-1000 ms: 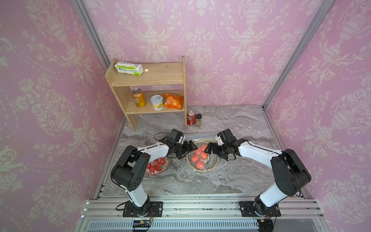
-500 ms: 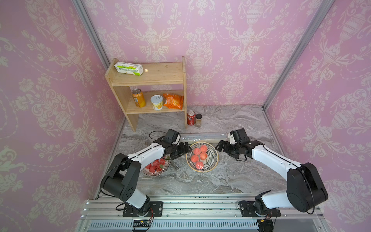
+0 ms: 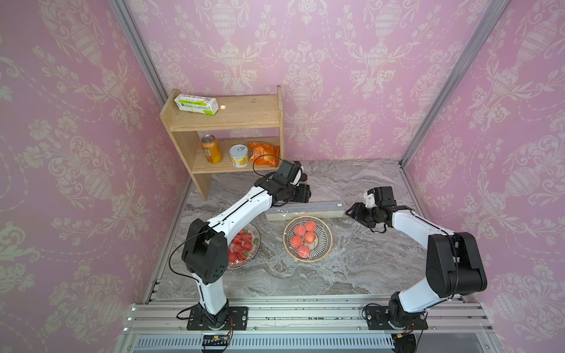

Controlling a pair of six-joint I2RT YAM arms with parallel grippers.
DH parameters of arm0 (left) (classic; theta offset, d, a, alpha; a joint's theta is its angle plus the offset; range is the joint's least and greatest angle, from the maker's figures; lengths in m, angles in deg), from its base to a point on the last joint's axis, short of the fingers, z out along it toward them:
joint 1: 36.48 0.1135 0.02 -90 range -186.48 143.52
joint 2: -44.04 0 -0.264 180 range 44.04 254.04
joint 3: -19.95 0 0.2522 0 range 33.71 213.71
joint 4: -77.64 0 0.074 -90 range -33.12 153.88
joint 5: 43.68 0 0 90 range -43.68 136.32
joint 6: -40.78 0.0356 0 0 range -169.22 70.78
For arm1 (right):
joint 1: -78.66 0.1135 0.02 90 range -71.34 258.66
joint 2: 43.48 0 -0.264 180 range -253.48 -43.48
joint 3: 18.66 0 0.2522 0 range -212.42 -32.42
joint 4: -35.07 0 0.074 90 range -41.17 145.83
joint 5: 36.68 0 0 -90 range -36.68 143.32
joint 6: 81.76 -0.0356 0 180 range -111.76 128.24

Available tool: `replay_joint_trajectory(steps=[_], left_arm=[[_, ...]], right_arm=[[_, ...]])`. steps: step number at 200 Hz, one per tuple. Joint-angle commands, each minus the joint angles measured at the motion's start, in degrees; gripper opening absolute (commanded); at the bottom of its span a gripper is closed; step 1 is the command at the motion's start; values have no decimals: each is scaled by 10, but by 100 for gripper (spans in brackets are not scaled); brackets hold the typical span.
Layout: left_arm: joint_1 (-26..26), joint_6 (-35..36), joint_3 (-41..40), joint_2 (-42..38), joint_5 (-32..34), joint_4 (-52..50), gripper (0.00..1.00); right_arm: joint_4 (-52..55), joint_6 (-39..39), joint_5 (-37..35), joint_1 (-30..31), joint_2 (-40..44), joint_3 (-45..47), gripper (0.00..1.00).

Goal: Wrap the plate with plastic wrap
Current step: Tear off the plastic wrap from the plastic wrap cutting box.

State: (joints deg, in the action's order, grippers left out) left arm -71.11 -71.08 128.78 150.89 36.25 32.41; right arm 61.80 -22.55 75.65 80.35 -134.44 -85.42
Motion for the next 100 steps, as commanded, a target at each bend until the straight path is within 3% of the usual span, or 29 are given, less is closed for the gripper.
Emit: replay_joint_trajectory(steps=[1, 77, 100], left_arm=[[-23, 59, 90, 78, 9, -58, 65], [-55, 107, 432, 318, -13, -169, 65], [-63, 114, 500, 364, -16, -192, 64]], right_arm=[[-25, 17, 19, -13, -24, -38, 57], [-36, 13, 53, -17, -101, -86, 54], [-36, 12, 51, -17, -111, -86, 52]])
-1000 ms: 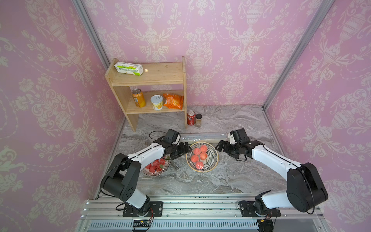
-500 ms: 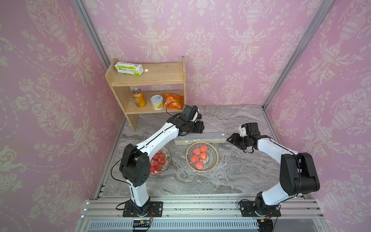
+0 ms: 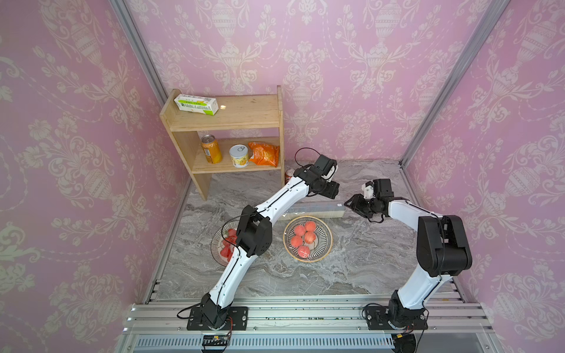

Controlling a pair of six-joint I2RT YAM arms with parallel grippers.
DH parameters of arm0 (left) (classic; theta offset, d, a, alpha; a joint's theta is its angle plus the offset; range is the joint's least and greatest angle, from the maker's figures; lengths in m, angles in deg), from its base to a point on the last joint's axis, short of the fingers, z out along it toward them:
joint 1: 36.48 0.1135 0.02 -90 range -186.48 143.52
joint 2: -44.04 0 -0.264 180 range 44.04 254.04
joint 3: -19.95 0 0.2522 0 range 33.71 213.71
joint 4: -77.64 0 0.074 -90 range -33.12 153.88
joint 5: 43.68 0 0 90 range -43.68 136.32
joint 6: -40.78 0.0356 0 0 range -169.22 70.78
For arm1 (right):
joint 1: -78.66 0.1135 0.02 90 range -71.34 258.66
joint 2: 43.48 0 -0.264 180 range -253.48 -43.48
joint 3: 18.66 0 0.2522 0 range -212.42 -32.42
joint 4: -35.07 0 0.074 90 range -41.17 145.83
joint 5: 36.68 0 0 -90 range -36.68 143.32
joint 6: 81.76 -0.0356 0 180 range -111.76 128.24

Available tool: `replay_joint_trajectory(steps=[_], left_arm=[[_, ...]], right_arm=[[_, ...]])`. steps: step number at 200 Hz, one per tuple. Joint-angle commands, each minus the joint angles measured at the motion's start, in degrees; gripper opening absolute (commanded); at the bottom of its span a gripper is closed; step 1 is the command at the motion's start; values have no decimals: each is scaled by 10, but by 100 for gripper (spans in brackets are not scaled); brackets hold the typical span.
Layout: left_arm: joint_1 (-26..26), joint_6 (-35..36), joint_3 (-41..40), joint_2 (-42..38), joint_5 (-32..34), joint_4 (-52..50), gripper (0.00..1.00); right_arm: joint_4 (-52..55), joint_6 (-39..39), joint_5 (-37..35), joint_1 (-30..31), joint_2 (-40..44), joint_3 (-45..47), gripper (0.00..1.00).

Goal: Wrap the plate with plastic wrap
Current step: Tear off the plastic wrap from the plastic wrap cutting box.

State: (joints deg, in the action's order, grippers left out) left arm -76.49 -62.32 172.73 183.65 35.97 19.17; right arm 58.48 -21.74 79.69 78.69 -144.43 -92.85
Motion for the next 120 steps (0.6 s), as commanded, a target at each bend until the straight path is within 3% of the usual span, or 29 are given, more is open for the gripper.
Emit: replay_joint_trajectory(steps=[1, 120], left_arm=[[-10, 27, 62, 38, -13, -60, 64], [-24, 33, 72, 99, -5, -10, 65]], right_arm=[[-2, 4, 11, 0, -11, -12, 51], [25, 11, -7, 0, -26, -2, 48]])
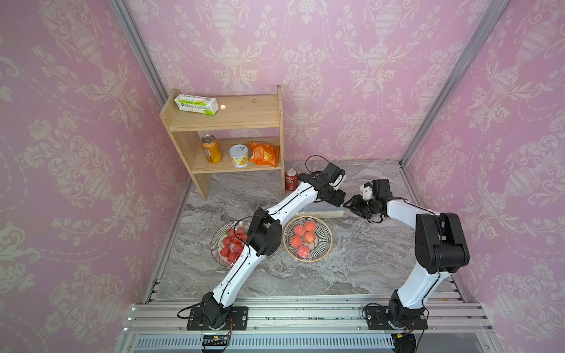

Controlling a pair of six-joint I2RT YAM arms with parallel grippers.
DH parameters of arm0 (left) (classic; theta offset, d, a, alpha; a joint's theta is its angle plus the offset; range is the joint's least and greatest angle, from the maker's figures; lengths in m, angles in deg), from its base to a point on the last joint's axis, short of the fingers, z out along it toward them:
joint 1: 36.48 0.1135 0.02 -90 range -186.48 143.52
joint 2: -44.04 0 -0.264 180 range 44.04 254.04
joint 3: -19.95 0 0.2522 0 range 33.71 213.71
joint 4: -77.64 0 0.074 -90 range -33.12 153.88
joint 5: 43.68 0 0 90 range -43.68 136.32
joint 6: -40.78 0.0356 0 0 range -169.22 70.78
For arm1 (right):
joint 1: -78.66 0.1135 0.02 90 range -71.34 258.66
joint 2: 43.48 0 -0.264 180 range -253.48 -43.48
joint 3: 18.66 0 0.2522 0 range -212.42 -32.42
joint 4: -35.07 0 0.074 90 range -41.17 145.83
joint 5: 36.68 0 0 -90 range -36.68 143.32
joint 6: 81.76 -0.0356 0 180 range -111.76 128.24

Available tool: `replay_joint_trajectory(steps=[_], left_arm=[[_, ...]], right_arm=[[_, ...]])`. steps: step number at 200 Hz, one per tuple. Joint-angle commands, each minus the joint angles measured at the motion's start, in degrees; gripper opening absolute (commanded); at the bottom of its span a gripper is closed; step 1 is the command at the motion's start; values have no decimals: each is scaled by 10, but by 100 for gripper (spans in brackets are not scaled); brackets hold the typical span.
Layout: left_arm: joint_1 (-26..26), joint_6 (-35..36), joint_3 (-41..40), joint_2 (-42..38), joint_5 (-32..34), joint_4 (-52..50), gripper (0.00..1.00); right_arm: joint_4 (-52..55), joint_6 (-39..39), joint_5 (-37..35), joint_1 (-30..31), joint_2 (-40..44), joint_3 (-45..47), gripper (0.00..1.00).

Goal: Wrap the plate with plastic wrap
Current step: Tear off the plastic wrap from the plastic wrap cutting box.

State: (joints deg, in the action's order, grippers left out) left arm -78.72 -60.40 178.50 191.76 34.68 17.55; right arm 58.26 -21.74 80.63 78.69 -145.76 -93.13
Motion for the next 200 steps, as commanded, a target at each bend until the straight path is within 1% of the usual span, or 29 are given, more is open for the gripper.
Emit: replay_joint_trajectory(steps=[1, 83, 124, 166, 200], left_arm=[[-1, 13, 15, 18, 9, 6, 65], [-2, 32, 15, 33, 30, -3, 64], [1, 54, 14, 24, 51, -33, 64], [13, 55, 12, 12, 49, -44, 64], [19, 65, -13, -8, 56, -42, 65]], right_arm=[[28, 11, -17, 0, -13, 1, 48], [46, 21, -31, 0, -11, -1, 47], [70, 32, -45, 0, -11, -8, 47], [95, 41, -61, 0, -16, -16, 47], [110, 48, -69, 0, -22, -22, 47]])
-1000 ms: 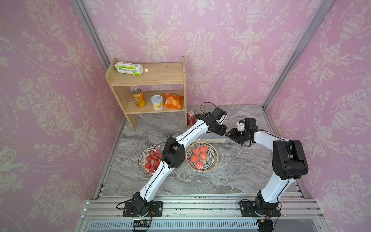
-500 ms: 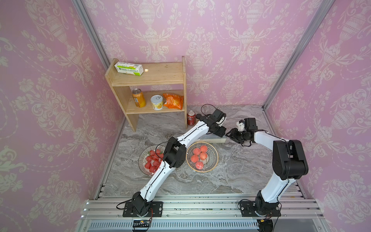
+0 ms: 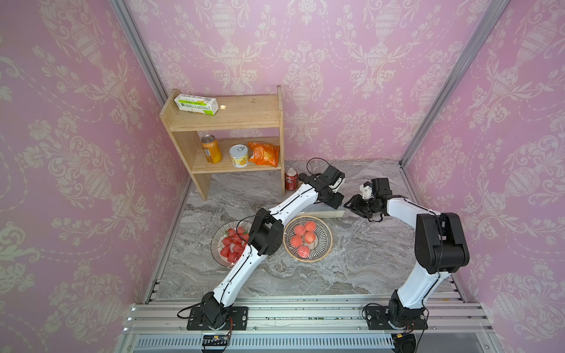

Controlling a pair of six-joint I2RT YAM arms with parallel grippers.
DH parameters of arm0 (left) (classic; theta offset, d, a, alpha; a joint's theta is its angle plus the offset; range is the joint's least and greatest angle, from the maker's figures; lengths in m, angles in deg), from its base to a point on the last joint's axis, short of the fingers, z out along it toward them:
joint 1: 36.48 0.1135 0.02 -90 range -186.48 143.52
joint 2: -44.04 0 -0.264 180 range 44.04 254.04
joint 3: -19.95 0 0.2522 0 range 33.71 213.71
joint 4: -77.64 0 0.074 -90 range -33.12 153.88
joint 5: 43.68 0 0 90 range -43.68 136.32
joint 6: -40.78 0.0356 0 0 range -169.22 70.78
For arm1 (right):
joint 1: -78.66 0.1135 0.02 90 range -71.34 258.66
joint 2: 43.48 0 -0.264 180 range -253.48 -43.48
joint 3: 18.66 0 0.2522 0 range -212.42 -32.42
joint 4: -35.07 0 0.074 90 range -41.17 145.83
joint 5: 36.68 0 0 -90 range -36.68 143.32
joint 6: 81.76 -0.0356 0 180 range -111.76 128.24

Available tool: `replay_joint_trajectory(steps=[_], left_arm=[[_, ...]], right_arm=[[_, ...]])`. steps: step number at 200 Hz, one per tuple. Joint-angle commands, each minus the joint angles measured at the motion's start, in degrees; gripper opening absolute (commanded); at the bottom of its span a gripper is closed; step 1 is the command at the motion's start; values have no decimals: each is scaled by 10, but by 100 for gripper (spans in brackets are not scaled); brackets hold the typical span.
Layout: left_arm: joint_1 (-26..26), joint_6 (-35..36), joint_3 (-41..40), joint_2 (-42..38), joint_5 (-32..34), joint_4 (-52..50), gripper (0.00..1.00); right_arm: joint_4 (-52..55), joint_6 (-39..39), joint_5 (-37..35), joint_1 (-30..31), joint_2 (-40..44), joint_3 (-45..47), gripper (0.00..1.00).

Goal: Wrap the plate with plastic wrap
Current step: Tear off the plastic wrap from the plastic wrap cutting box.

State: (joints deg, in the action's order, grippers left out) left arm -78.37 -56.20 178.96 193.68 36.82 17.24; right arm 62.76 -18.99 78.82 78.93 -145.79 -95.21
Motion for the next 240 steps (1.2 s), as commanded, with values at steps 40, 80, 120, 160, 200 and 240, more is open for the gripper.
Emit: replay_joint_trajectory(steps=[40, 80, 120, 160, 200, 240], left_arm=[[31, 21, -94, -70, 34, -2, 65], [45, 23, -178, -117, 40, 31, 64], [73, 20, -319, -197, 50, 92, 65], [117, 9, -475, -284, 61, 148, 65], [167, 1, -600, -360, 75, 185, 65], [210, -1, -671, -404, 87, 203, 65]], right_arm=[[75, 23, -59, -3, -22, -7, 47], [84, 28, -65, -3, -24, -12, 47], [94, 31, -71, -3, -23, -16, 47], [100, 31, -76, -3, -22, -21, 46], [107, 32, -83, -3, -21, -23, 47], [110, 31, -85, -3, -20, -24, 47]])
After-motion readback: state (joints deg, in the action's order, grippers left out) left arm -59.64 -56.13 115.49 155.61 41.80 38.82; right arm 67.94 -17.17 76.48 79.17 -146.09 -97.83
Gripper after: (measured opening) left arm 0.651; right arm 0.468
